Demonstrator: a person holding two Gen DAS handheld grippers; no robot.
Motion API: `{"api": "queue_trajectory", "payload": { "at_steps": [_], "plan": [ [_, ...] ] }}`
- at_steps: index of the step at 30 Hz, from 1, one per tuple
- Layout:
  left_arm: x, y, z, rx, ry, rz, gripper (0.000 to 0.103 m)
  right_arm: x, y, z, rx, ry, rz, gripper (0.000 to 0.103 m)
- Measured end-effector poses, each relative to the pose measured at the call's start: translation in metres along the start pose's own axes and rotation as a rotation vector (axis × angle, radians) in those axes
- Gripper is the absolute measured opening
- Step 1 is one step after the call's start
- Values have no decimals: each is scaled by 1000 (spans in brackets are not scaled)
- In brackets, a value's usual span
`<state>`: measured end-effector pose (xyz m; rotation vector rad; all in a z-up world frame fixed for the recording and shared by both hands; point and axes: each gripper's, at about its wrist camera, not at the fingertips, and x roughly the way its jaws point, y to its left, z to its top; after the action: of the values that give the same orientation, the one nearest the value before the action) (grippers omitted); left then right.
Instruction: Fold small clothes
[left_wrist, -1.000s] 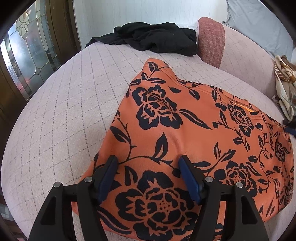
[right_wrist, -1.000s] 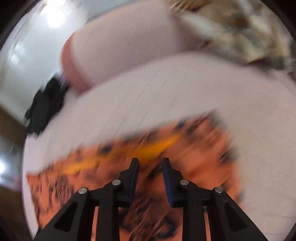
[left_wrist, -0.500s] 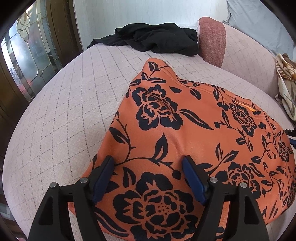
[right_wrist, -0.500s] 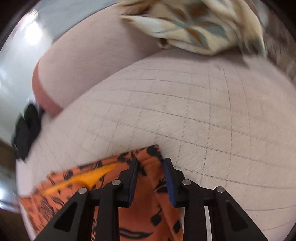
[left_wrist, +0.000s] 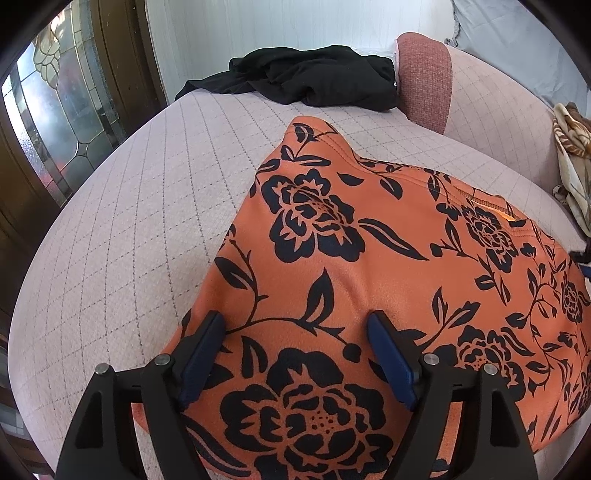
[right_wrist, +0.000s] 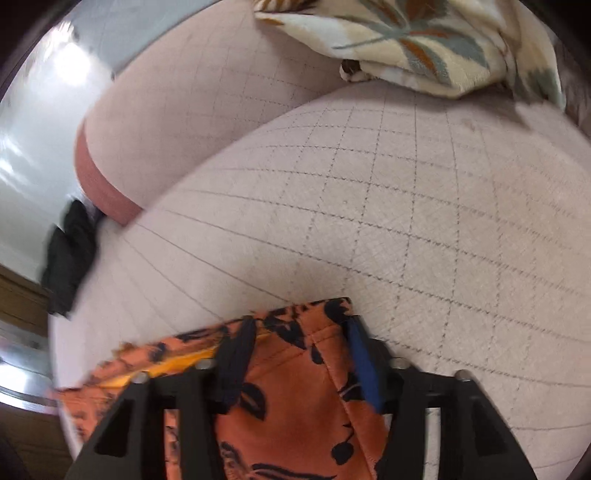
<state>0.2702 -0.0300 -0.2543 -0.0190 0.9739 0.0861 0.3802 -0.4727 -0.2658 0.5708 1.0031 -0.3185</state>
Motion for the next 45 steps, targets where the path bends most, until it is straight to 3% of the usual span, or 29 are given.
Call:
{"api": "queue_trajectory", "payload": {
  "at_steps": [1,3,8,12,15,16,18,19,20,21,24,27,29,30,31,35,37,40,45],
  "plan": [
    [0,0,0,0,0,1,81,0,4,-2,-31,-13,-37,16],
    [0,0,0,1,0,1,81,-5,4,-3,-47,-49,-48,9],
    [0,-1,-1,2,-1,2,81,-28,-26,-3,79,-159,-26,8],
    [0,-1,-1,1,2,0,81,-13,-46,-3,219,-141,5,9],
    [0,1,0,-7,7,-10,81,-13,-63,-13,320,-130,122,13],
    [0,1,1,-9,6,-12,81,-21,-70,-19,365,-151,179,17],
    [-2,2,2,-8,0,-15,81,-45,-81,-30,404,-212,250,38],
    [-4,2,2,-8,-4,-22,81,-57,-86,-35,402,-241,267,67],
    [-8,1,3,-11,-13,-43,81,-73,-88,-44,387,-275,282,75],
    [-13,0,3,-12,-25,-56,81,-85,-89,-51,367,-300,288,77],
    [-35,-10,1,29,-123,-68,81,-118,-74,-74,185,-268,238,75],
    [-52,-28,-6,113,-206,-81,81,-140,-48,-114,-1,-210,196,57],
    [-52,-44,-14,184,-200,-114,81,-144,-27,-141,-103,-176,171,49],
    [-49,-49,-17,202,-189,-121,81,-142,-16,-154,-150,-152,159,39],
    [-44,-54,-21,226,-171,-122,81,-136,-6,-165,-187,-136,132,38],
    [-15,-65,-34,287,-93,-71,84,-105,6,-195,-271,-34,29,37],
    [-14,-57,-34,257,-106,-93,86,-75,-7,-207,-259,106,-25,37],
    [-26,-52,-39,264,-120,-51,85,-88,-11,-216,-271,95,-18,36],
    [-48,-37,-50,170,-99,-82,85,-101,-23,-234,-286,85,0,36]
  ]
}}
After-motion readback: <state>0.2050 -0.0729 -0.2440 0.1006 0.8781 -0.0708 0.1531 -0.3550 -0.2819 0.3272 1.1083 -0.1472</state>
